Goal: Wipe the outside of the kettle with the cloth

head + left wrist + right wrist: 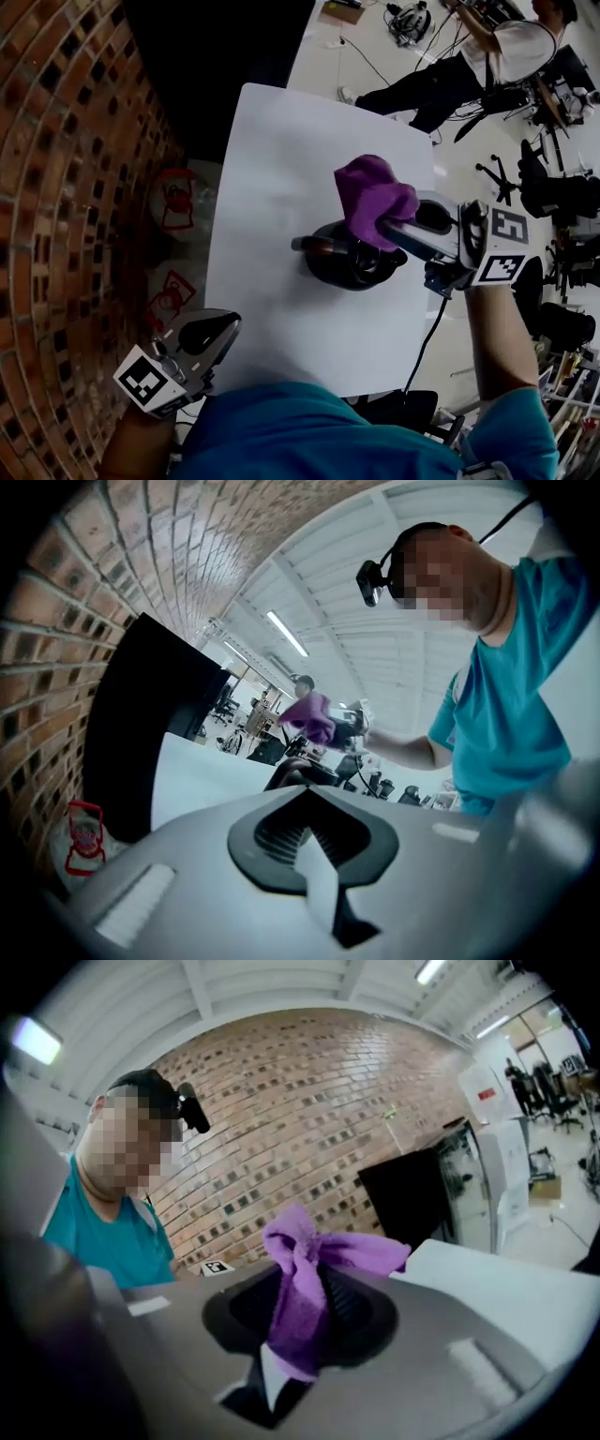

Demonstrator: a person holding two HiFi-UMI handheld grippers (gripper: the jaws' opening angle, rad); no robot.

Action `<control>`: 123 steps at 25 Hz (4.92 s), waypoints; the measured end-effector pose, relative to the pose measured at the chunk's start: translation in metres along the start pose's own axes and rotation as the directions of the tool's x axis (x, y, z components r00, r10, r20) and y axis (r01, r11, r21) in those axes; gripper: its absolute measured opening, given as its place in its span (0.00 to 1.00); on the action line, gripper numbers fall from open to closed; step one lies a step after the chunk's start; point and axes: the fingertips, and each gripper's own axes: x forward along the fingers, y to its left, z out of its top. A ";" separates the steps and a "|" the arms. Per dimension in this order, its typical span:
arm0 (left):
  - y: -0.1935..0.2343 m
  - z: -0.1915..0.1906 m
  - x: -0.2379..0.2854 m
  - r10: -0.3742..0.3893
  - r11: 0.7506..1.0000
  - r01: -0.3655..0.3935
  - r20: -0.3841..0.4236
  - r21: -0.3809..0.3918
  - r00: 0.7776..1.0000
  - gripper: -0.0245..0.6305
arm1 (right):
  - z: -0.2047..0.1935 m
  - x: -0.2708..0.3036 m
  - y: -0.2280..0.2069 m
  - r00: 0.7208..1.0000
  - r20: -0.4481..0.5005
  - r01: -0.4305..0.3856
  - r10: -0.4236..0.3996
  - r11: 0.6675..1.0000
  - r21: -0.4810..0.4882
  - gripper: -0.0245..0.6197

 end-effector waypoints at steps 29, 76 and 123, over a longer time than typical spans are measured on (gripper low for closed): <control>0.064 0.008 0.053 -0.042 0.999 0.040 -0.082 -0.024 0.996 0.04 | -0.094 0.078 -0.074 0.645 -0.424 -0.568 0.635 0.770 0.290 0.18; -0.025 0.026 0.112 -0.090 0.986 0.131 -0.319 0.108 0.944 0.04 | -0.188 -0.050 -0.109 0.958 0.284 -0.189 0.046 0.844 0.502 0.18; -0.070 0.022 0.017 -0.013 0.994 0.029 -0.151 0.109 0.988 0.04 | -0.269 -0.029 0.026 0.893 -0.389 0.189 -0.225 0.973 -0.131 0.18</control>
